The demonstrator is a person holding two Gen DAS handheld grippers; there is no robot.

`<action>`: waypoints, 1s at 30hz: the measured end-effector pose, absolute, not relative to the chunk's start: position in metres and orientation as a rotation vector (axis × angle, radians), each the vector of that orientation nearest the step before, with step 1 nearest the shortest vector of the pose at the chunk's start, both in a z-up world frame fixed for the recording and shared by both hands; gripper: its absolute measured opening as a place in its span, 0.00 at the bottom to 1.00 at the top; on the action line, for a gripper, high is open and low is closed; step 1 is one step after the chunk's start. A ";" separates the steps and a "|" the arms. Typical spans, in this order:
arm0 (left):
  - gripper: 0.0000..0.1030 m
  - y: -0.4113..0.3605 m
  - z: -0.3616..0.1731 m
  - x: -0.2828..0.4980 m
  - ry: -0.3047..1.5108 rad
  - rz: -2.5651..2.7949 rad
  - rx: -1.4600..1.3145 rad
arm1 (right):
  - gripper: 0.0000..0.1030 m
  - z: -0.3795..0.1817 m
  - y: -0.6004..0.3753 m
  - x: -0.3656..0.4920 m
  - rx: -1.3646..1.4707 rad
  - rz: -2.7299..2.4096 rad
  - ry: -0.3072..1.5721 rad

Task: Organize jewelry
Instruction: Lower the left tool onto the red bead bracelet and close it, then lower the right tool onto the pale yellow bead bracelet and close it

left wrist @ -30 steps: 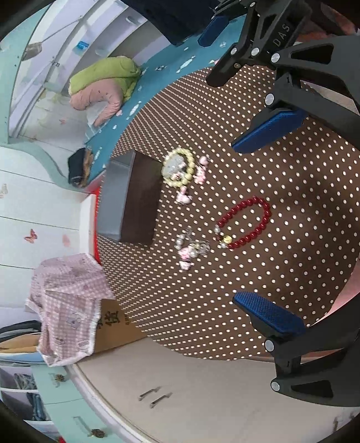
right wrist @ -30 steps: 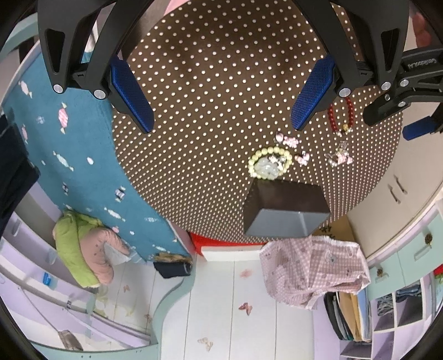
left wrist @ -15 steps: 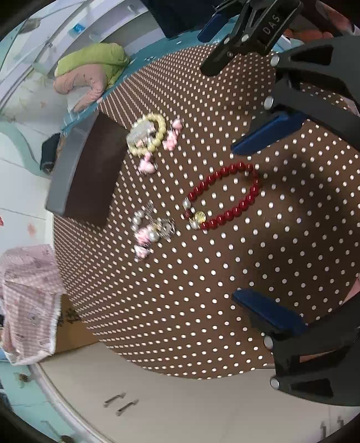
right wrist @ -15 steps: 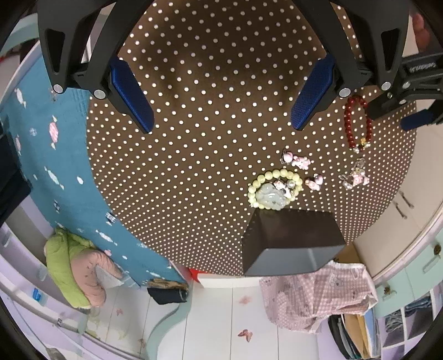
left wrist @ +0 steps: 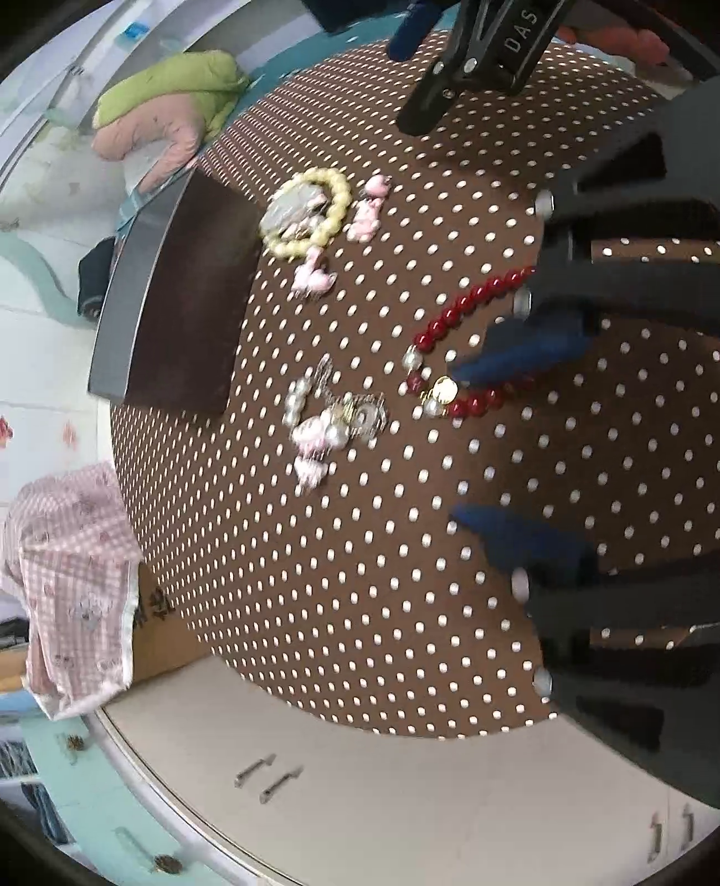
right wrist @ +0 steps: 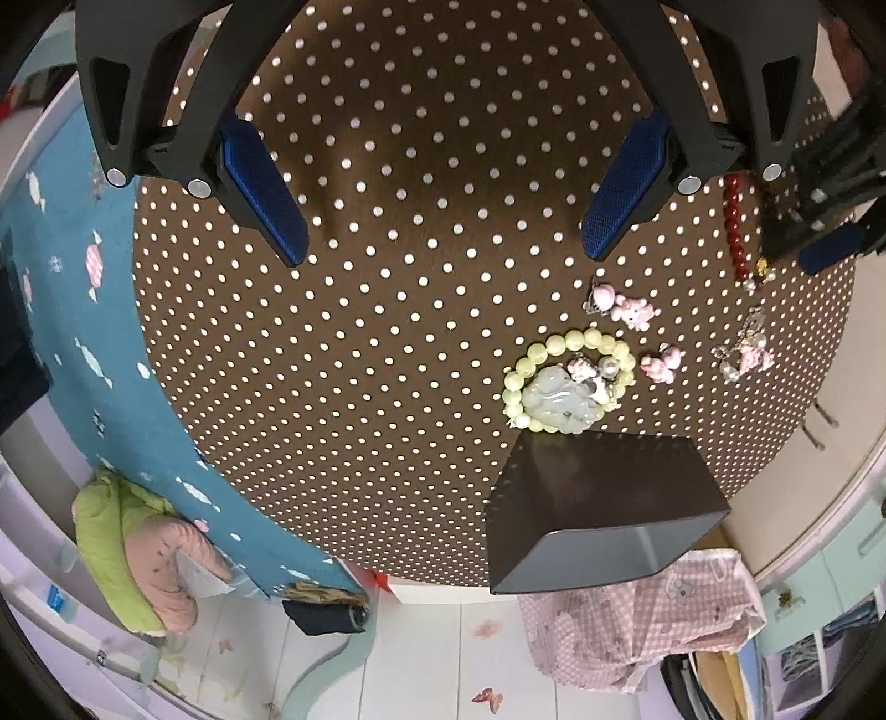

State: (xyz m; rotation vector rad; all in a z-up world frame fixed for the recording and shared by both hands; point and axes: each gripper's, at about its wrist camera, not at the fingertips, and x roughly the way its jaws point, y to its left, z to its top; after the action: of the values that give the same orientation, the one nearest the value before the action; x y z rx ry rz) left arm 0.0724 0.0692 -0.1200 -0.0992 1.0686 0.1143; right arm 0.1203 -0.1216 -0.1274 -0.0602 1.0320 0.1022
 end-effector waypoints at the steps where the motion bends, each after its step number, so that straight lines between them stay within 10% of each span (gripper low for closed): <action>1: 0.14 0.072 -0.120 0.073 1.066 0.120 -0.100 | 0.93 -0.129 -0.122 0.123 -0.057 0.102 1.037; 24: 0.06 0.081 -0.069 0.104 0.896 0.050 -0.117 | 0.93 -0.135 -0.113 0.210 -0.007 0.165 1.014; 26: 0.06 0.077 -0.067 0.103 0.891 0.039 -0.116 | 0.71 -0.138 -0.109 0.213 -0.025 0.147 1.018; 30: 0.06 0.073 -0.064 0.106 0.885 0.027 -0.116 | 0.60 -0.141 -0.107 0.222 -0.027 0.152 1.034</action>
State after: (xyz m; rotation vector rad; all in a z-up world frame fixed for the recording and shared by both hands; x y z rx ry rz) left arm 0.1060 0.0726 -0.0644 -0.1164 0.8850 0.0275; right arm 0.2219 -0.1067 -0.1407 -0.0271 1.0340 0.1521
